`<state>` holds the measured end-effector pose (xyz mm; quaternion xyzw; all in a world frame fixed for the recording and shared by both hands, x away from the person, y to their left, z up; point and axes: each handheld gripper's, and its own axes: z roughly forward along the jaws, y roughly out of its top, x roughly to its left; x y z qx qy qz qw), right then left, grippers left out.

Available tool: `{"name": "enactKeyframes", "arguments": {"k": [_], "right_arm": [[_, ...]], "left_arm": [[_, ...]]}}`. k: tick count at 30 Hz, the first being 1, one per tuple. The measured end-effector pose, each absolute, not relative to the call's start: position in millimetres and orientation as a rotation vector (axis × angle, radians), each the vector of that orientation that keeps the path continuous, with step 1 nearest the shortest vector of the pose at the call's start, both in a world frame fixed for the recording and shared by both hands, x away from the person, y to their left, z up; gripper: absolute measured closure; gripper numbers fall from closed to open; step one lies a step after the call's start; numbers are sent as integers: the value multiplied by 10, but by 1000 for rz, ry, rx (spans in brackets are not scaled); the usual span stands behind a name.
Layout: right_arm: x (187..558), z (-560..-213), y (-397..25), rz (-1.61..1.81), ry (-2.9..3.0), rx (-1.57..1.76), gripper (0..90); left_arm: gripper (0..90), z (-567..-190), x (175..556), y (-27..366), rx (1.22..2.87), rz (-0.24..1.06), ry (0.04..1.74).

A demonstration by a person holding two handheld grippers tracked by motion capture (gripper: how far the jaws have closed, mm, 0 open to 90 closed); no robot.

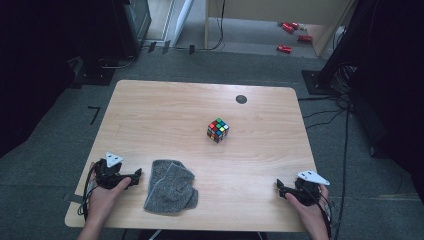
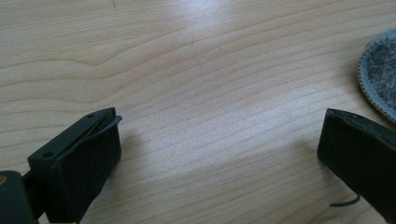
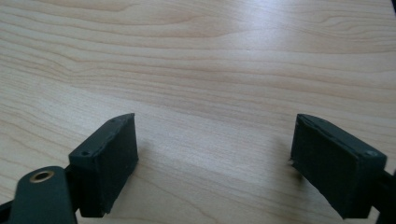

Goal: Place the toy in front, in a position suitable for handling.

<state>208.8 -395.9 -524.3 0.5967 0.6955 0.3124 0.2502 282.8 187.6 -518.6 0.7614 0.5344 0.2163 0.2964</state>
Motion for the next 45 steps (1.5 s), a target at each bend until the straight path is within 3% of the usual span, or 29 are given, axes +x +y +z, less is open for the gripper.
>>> {"name": "enactKeyframes", "arguments": {"k": [11, 26, 45], "right_arm": [[2221, -5024, -3661, 975, 1947, 1519, 151], [2773, -4669, -3066, 1140, 1979, 1391, 151], [3542, -4854, -2340, 1148, 2102, 1312, 151]], "left_arm": [[0, -5186, 2817, 1874, 2024, 574, 1420], [0, -5186, 2819, 1868, 2026, 574, 1418], [0, -5186, 2821, 1868, 2028, 573, 1417]]}}
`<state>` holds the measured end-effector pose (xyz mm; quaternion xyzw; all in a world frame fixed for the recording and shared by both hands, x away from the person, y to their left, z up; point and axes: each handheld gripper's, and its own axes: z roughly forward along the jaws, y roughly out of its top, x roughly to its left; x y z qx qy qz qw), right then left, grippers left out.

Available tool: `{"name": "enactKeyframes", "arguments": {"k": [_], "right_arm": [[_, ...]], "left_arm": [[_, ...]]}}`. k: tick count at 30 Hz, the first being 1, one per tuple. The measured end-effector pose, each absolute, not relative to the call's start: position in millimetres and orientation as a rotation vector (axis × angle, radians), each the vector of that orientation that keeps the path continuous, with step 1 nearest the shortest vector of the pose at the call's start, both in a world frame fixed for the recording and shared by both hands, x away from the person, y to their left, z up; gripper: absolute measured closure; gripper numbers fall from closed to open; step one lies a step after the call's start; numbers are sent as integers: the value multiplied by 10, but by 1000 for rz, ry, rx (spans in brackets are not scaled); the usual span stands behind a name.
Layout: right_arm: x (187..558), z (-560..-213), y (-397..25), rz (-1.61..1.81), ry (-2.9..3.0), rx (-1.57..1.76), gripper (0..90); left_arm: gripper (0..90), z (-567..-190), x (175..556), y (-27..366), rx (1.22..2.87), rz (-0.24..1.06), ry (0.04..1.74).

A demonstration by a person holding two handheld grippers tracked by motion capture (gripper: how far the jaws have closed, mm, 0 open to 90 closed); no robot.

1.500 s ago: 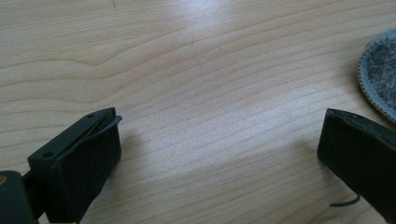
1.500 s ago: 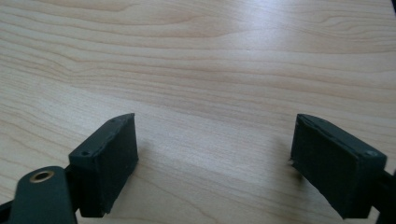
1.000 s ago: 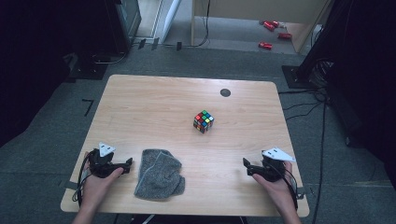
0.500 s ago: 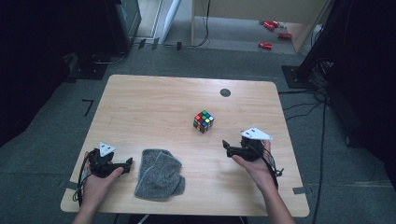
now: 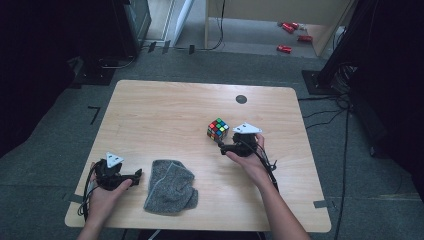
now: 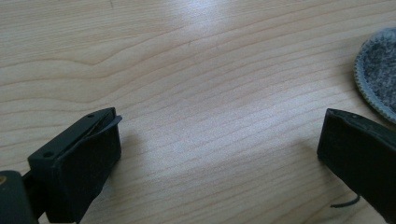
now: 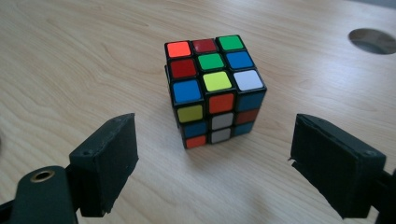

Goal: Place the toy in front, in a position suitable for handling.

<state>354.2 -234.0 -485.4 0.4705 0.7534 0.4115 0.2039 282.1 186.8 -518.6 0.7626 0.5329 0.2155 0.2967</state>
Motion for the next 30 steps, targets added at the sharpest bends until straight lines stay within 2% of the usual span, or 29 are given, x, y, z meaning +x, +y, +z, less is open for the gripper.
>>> {"name": "enactKeyframes", "arguments": {"k": [11, 14, 15, 16, 17, 19, 30], "right_arm": [[3937, -5000, -2095, 1104, 2129, 1313, 132], [3996, -5048, -2024, 1061, 2147, 1305, 164], [4004, -5063, -1997, 1036, 2146, 1293, 203], [3995, -5082, -1958, 979, 2116, 1277, 274], [3995, -5082, -1958, 979, 2116, 1277, 274], [3970, -5080, -1959, 1006, 2100, 1266, 341], [3594, -5044, -2094, 1024, 2095, 1235, 343]], "left_arm": [[0, -5187, 2823, 1867, 2029, 572, 1411], [0, -5187, 2822, 1867, 2030, 571, 1411], [0, -5187, 2823, 1867, 2030, 571, 1411], [0, -5187, 2822, 1867, 2030, 571, 1411], [0, -5187, 2823, 1867, 2029, 571, 1411], [0, -5187, 2822, 1867, 2030, 571, 1411], [4, -5184, 2816, 1870, 2031, 571, 1407]]}}
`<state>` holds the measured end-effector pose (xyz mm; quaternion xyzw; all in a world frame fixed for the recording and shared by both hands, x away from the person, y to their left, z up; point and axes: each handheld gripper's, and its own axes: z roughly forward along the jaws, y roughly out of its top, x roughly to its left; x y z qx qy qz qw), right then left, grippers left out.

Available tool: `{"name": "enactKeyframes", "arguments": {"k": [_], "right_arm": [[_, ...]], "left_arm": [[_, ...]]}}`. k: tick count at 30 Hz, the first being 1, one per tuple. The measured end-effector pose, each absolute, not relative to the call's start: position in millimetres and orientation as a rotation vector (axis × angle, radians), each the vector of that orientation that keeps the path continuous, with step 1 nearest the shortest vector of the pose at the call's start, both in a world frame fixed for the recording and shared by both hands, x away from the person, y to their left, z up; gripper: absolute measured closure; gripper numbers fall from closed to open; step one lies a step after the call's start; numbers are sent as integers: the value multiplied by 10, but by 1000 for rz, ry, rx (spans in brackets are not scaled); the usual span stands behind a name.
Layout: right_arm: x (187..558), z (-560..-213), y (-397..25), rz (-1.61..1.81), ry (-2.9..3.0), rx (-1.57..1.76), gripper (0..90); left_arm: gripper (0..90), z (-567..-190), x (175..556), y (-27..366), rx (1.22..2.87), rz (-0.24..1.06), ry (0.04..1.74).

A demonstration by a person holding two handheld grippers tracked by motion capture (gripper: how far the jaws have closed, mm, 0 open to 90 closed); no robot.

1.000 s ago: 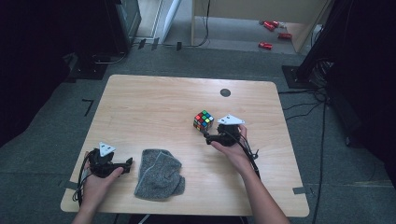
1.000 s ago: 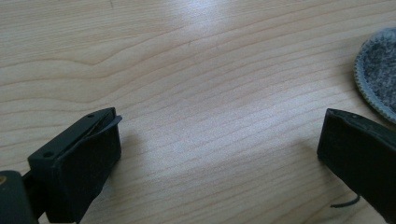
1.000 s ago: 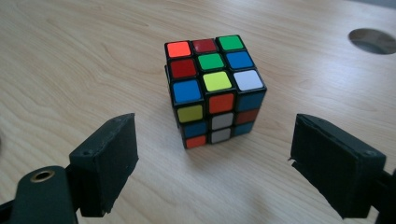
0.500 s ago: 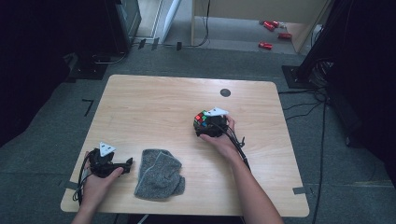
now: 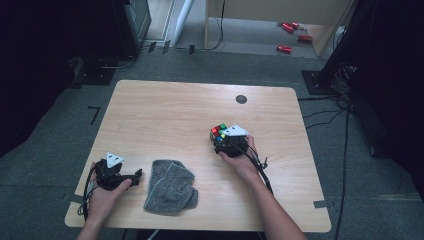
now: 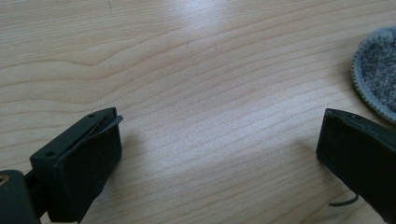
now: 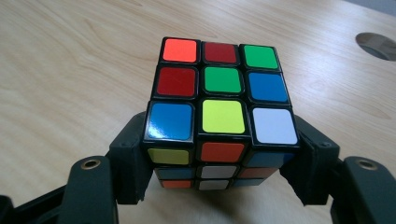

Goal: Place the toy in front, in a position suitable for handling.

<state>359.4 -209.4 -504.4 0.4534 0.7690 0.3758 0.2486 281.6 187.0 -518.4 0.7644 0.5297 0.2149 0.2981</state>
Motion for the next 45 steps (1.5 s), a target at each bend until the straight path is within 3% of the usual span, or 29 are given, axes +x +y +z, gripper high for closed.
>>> {"name": "enactKeyframes", "arguments": {"k": [10, 21, 32, 33, 43, 45], "right_arm": [[2998, -4869, -2420, 1114, 2065, 1225, 344], [2574, -4931, -2555, 1126, 2091, 1202, 344], [2329, -5070, -2646, 1098, 2113, 1253, 344], [2289, -5116, -2659, 1097, 2112, 1260, 344], [2192, -5148, -2601, 1111, 2122, 1202, 339], [2201, -5173, -2599, 1094, 2139, 1226, 283]], "left_arm": [[4, -5046, 2760, 1835, 1972, 529, 1355], [4, -4856, 2564, 1446, 1984, 505, 1165], [12, -4815, 2439, 1276, 1987, 481, 1076], [80, -4815, 2426, 1263, 1986, 483, 1064], [81, -4828, 2363, 1163, 1990, 427, 1007], [81, -4831, 2355, 1149, 1995, 426, 997]]}}
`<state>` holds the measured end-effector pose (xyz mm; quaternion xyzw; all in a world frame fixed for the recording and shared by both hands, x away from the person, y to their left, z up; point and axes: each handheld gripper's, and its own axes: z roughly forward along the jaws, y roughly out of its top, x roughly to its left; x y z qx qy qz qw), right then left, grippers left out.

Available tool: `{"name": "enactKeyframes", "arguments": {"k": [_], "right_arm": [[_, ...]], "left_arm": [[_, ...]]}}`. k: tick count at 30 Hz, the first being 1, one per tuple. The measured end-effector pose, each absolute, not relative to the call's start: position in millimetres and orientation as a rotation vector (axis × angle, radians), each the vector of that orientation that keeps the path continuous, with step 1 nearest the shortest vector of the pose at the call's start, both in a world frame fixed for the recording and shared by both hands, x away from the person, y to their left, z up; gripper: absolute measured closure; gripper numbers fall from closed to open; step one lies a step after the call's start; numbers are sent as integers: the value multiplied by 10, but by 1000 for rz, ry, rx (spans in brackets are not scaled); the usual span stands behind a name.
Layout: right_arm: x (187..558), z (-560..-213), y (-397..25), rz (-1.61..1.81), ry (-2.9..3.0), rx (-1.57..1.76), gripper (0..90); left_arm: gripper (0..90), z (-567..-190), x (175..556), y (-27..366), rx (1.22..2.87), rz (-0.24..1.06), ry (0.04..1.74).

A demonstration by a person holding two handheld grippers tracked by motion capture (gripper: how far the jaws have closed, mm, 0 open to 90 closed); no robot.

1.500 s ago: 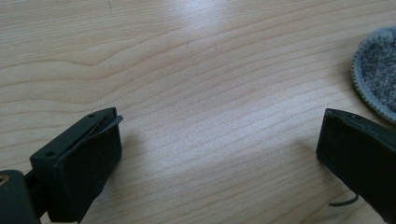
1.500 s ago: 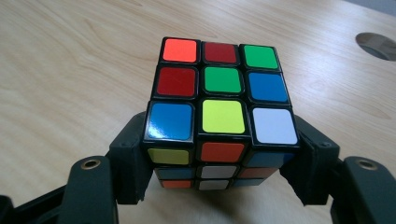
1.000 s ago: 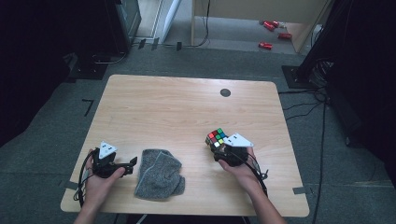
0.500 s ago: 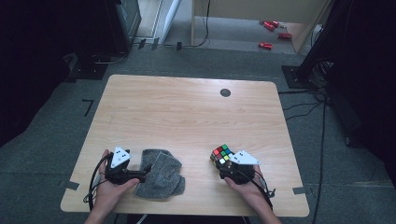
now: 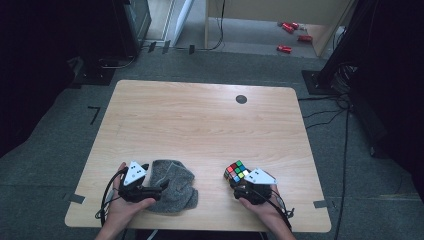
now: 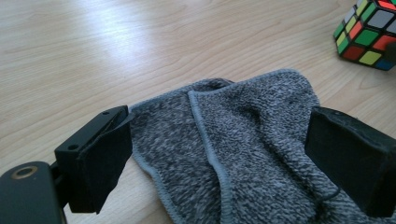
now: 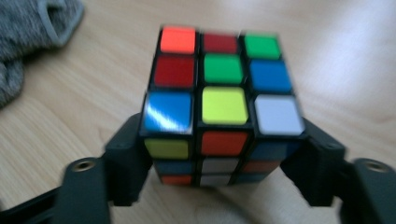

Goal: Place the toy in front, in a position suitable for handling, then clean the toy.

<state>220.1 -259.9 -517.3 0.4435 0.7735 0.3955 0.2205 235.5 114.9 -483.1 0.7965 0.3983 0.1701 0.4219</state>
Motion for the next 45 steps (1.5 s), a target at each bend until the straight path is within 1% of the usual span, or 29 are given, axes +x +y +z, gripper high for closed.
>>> {"name": "enactKeyframes", "arguments": {"k": [1, 7, 11, 12, 13, 14, 20, 23, 28, 30, 32, 33, 35, 36, 37, 38, 39, 42, 43, 45], "right_arm": [[2210, -5199, -2587, 1072, 2172, 1221, 228], [2230, -5203, -2562, 1054, 2182, 1209, 216], [2263, -5211, -2553, 1050, 2198, 1208, 245], [2269, -5212, -2552, 1046, 2195, 1215, 264], [2284, -5219, -2546, 1033, 2198, 1235, 310], [2293, -5222, -2542, 1019, 2199, 1242, 323], [2313, -5223, -2543, 1028, 2211, 1252, 337], [2314, -5222, -2532, 1026, 2210, 1247, 339], [2304, -5223, -2512, 1022, 2209, 1217, 339], [2304, -5222, -2514, 1028, 2211, 1217, 339], [2300, -5219, -2517, 1034, 2213, 1211, 340], [2300, -5219, -2517, 1034, 2213, 1211, 340], [2296, -5218, -2514, 1032, 2220, 1206, 340], [2292, -5215, -2504, 1030, 2221, 1197, 340], [2292, -5215, -2504, 1030, 2221, 1197, 340], [2287, -5208, -2491, 1034, 2220, 1185, 341], [2287, -5208, -2491, 1034, 2220, 1185, 341], [2265, -5185, -2440, 1047, 2231, 1178, 347], [2261, -5178, -2421, 1050, 2236, 1169, 347], [2255, -5167, -2396, 1055, 2241, 1161, 347]], "left_arm": [[82, -4831, 2352, 1142, 1994, 424, 995], [84, -4822, 2329, 1104, 2001, 402, 968], [84, -4821, 2299, 1050, 2019, 357, 945], [84, -4826, 2289, 1030, 2034, 343, 936], [87, -4835, 2271, 976, 2077, 322, 898], [120, -4835, 2271, 976, 2077, 322, 898], [136, -4915, 2261, 878, 2160, 332, 867], [143, -4963, 2277, 868, 2195, 317, 863], [183, -5071, 2301, 820, 2261, 290, 863], [205, -5105, 2310, 817, 2259, 296, 875], [329, -5091, 2318, 822, 2259, 315, 886], [329, -5086, 2315, 825, 2261, 329, 883], [483, -5074, 2313, 836, 2265, 323, 855], [601, -5067, 2323, 840, 2268, 309, 849], [601, -5066, 2338, 848, 2260, 291, 849], [684, -5070, 2355, 860, 2245, 278, 853], [684, -5075, 2371, 876, 2231, 261, 855], [785, -5036, 2428, 913, 2185, 190, 864], [792, -4946, 2426, 905, 2137, 190, 839], [798, -4881, 2421, 889, 2113, 191, 822]]}}
